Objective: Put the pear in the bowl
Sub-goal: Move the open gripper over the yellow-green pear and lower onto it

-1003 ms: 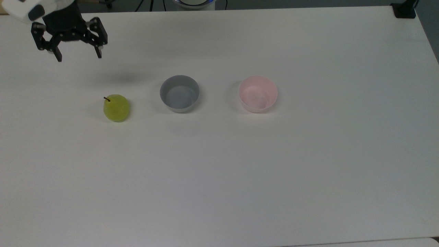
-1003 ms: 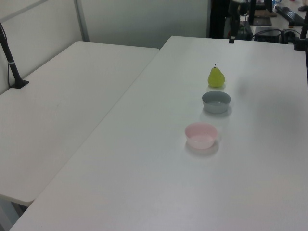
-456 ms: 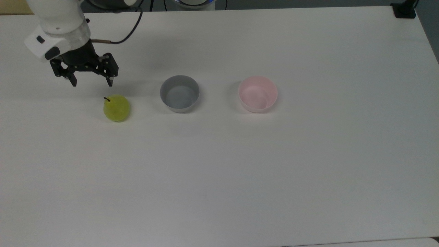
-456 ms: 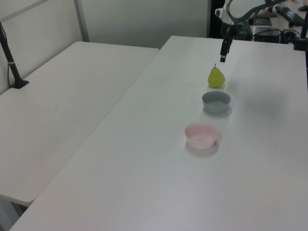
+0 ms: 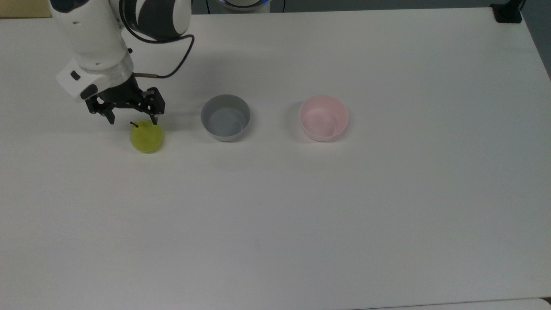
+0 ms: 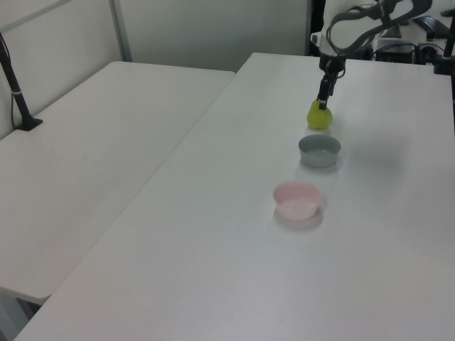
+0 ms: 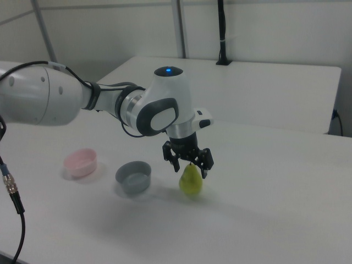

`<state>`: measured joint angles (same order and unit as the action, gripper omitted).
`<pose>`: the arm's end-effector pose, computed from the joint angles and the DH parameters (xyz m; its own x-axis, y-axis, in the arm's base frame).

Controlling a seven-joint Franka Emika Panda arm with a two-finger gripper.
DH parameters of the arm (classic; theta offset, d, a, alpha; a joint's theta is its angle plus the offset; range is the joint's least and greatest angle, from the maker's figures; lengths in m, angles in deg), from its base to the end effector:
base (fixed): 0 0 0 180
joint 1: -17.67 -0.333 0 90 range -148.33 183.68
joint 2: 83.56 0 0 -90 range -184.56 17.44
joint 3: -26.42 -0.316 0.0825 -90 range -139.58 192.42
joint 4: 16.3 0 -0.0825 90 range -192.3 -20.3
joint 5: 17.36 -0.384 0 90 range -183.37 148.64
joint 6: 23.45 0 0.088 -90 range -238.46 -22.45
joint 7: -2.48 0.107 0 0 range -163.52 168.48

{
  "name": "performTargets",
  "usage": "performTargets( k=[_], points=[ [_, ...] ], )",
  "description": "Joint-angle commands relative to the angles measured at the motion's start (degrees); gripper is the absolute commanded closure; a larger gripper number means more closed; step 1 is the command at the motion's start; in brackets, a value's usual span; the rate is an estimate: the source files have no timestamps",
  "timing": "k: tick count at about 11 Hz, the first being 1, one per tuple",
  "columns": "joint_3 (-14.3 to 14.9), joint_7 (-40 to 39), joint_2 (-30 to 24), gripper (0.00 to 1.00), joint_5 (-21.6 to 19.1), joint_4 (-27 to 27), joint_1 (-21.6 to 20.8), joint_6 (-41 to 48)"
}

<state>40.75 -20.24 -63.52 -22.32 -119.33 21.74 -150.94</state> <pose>0.6198 -0.1903 0.3676 0.9959 0.0457 0.0778 0.0422 -0.9981 0.0454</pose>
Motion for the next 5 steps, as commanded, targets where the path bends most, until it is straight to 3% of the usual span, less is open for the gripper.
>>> performTargets(
  k=[1, 2, 3, 4, 5],
  points=[
    [-1.7, 3.4, 2.2, 0.0, -1.1, -0.9, -0.8, -4.5],
    [-1.8, 3.5, 2.5, 0.0, -0.9, -0.9, -0.8, -4.6],
    [-1.9, 3.5, 3.0, 0.12, -0.8, -0.9, -0.8, -4.8],
    [-1.9, 3.5, 3.2, 0.46, -0.6, -0.9, -0.8, -4.8],
    [-1.9, 3.5, 3.1, 0.97, -0.5, -0.9, -0.8, -4.7]
  ],
)
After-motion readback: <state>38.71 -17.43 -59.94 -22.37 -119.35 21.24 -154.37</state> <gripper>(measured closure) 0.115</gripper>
